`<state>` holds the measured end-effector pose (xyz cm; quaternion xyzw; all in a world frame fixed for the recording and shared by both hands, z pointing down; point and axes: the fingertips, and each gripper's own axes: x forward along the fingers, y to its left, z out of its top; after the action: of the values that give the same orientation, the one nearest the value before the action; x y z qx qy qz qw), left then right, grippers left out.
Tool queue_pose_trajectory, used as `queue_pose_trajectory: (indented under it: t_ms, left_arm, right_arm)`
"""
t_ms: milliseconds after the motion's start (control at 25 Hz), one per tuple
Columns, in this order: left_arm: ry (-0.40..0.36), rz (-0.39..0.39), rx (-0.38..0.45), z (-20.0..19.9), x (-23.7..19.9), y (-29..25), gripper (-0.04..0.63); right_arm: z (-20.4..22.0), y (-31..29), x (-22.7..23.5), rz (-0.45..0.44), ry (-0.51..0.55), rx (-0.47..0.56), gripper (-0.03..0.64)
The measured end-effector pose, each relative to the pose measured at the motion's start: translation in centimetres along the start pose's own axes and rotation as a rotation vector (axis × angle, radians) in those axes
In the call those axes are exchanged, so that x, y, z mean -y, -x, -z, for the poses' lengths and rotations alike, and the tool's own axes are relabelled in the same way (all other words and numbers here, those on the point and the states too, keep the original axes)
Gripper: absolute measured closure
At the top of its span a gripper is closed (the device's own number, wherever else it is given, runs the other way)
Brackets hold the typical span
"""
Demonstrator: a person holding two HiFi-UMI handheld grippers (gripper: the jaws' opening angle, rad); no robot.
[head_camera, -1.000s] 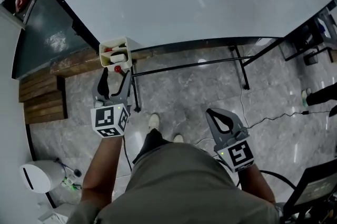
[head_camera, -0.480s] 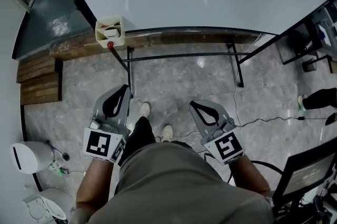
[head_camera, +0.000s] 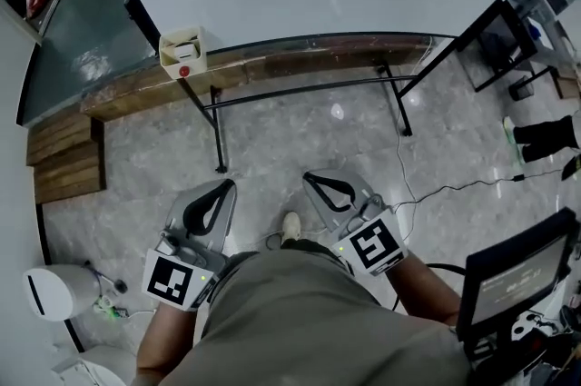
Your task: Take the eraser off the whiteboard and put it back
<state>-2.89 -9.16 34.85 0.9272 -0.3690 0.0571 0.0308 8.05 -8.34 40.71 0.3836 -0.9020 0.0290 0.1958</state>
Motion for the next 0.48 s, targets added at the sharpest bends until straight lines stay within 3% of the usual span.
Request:
queue_pose_trajectory:
  t_ms: [240,480]
  left_arm:
    - [0.006,0.023,0.020,0.2,1.2,9.2,0.589]
    - [0.042,-0.013,0.007,2.5,0.2,20.1,0.589]
  right_arm:
    - [-2.9,0.6,-7.4,0.005,0.049,0.028,0.614]
    - [-4.0,1.3,-16.1,0.035,0.052,0.012,0.614]
